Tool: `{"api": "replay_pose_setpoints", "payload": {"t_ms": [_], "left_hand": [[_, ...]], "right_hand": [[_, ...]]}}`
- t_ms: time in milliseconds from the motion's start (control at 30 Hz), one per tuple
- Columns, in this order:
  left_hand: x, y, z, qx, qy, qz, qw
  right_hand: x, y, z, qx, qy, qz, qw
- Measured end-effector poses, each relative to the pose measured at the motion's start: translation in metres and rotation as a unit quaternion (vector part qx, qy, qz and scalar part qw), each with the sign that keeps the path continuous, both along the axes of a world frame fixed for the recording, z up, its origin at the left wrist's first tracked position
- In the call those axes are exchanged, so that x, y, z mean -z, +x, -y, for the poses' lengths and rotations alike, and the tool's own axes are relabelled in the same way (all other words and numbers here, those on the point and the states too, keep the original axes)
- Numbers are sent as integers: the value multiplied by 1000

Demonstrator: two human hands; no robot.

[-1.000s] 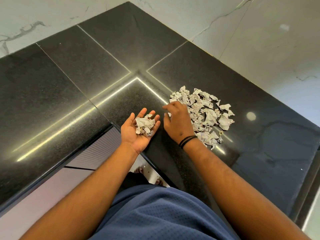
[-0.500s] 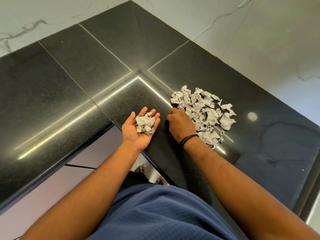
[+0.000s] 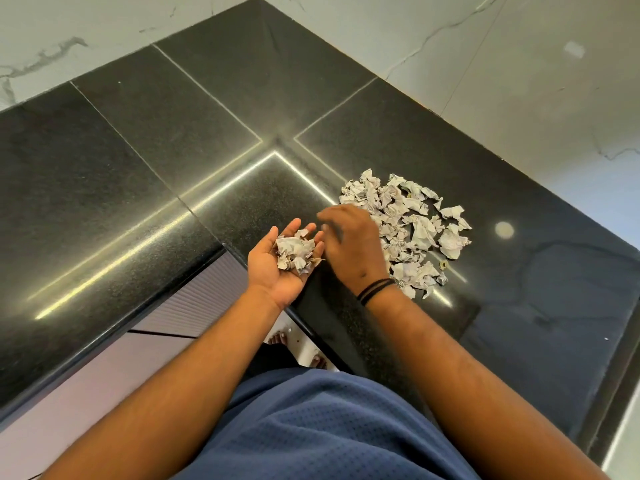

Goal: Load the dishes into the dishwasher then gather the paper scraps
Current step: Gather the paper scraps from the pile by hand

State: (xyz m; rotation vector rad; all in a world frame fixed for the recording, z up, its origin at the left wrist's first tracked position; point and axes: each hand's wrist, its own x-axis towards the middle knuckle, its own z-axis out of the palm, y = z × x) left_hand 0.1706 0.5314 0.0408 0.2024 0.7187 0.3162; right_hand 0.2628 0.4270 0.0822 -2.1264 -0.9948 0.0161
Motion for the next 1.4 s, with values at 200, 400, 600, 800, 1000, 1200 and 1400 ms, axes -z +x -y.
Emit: {"api": "replay_pose_setpoints", "payload": {"t_ms": [200,400,600,800,1000,1200,1400], "left_hand": [[2,3,1,-10,0,-8,1000],[-1,7,1,-12,2,-7,1000],[-2,7,2,-10,6,-6,1000],[-3,7,3,-11,7,-16,1000],[-4,8,3,-7,8,-24,1000],[-4,6,6,-18,-9,-7,1000],[-5,8,18,6,-23,-8,1000]], "right_hand": [[14,36,37,30,-191,16,981],[14,27,27,5,-366,96,926],[8,31,8,1,-396,112,911],[1,35,4,18,-375,41,926],[-9,-9,-3,-56,-169,24,984],[-7,16,27,-10,-69,-27,997],[-18,53,81,27,-201,-69,977]]}}
